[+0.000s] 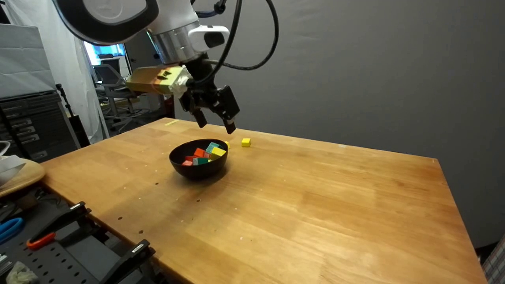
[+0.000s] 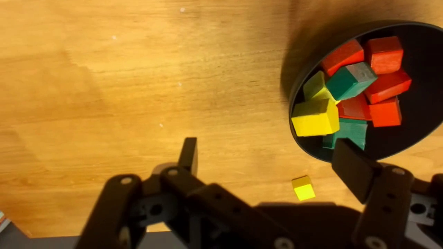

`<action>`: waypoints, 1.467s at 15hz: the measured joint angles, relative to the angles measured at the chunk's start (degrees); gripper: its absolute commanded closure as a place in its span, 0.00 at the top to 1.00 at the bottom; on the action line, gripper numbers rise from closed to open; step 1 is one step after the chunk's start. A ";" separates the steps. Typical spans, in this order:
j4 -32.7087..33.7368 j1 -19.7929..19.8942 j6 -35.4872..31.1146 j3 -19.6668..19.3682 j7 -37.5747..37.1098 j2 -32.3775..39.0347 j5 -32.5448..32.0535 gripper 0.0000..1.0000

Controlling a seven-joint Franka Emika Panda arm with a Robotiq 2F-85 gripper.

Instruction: Put all the toy blocks into the bowl.

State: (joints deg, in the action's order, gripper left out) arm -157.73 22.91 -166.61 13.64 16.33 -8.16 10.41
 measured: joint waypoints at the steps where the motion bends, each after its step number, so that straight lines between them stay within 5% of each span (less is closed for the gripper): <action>1: -0.05 -1.42 0.01 -1.49 -0.45 0.01 -0.84 1.00; 4: 0.42 -6.41 -0.49 -7.31 -1.13 0.74 -10.89 1.00; 9: 5.98 -10.67 2.13 -8.24 -3.44 3.99 -28.98 1.00; 16: 21.49 -19.48 8.23 -10.31 0.42 22.57 -36.98 1.00; 22: 38.97 -23.22 10.31 -12.18 -0.24 35.85 -36.55 1.00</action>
State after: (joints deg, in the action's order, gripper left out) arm -118.75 -0.32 -156.29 1.45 16.10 27.69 -26.15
